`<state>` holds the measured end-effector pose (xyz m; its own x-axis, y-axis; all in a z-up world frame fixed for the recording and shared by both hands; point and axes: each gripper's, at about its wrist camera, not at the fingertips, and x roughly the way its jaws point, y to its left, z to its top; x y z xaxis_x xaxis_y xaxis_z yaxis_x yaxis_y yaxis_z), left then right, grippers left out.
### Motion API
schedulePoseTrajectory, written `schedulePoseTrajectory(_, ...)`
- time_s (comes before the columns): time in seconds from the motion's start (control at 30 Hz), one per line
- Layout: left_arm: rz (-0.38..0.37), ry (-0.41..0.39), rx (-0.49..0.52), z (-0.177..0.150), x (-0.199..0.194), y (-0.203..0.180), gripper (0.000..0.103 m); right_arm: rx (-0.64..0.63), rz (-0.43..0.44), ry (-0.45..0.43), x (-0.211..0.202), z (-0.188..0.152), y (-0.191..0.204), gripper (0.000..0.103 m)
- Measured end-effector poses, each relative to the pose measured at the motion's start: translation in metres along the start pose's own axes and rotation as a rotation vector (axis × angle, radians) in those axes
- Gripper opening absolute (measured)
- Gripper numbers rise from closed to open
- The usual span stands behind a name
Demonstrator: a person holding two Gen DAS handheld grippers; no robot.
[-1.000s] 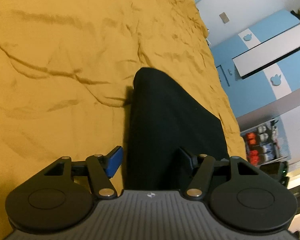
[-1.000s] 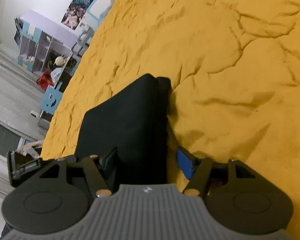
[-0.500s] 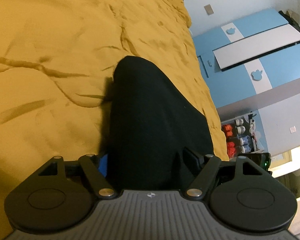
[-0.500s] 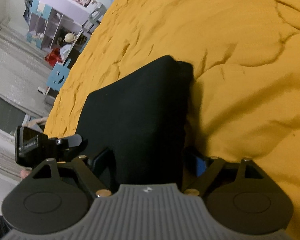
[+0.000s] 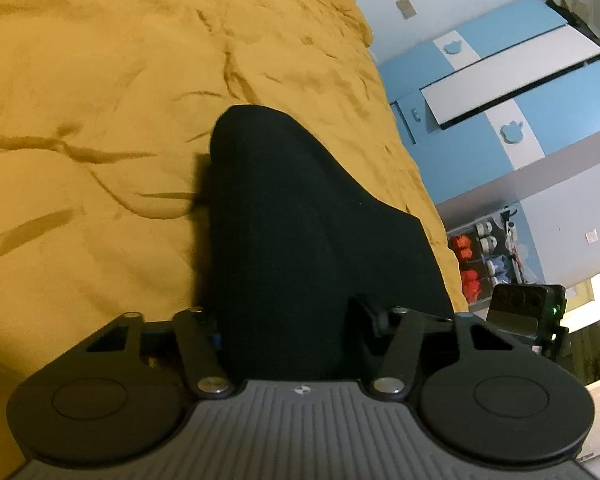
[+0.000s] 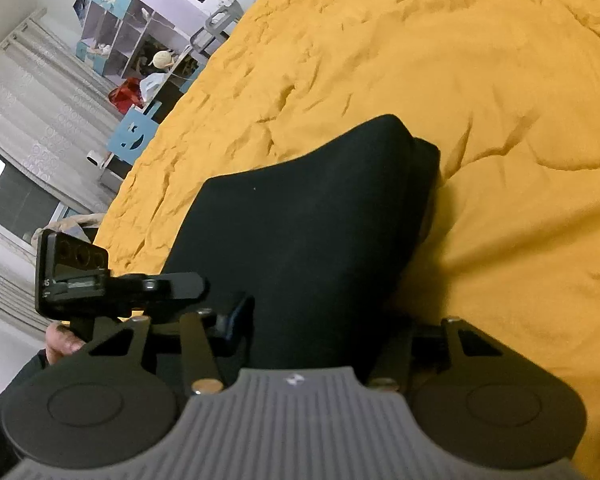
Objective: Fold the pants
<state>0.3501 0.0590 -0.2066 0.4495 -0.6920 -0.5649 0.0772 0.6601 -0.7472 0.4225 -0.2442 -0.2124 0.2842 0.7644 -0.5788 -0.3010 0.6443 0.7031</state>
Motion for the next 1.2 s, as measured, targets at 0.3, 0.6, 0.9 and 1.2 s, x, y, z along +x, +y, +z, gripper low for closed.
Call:
schedulePoseTrajectory(0.3, 0.034, -0.035, 0.015, -0.002, -0.014, -0.019, 0.031, -0.015, 0.017, -0.039, -0.018, 0.002, 0.006, 0.027)
schedulePoseTrajectory(0.6, 0.039, -0.083, 0.048, -0.011, -0.038, -0.054, 0.028, -0.047, 0.073, -0.11, -0.058, -0.002, 0.026, 0.023)
schedulePoseTrajectory(0.9, 0.027, -0.096, 0.11, -0.021, -0.046, -0.105, 0.028, -0.071, 0.086, -0.206, -0.119, -0.017, 0.045, 0.023)
schedulePoseTrajectory(1.2, -0.025, -0.068, 0.232, -0.022, -0.005, -0.186, 0.028, -0.05, 0.047, -0.361, -0.219, -0.03, 0.024, 0.023)
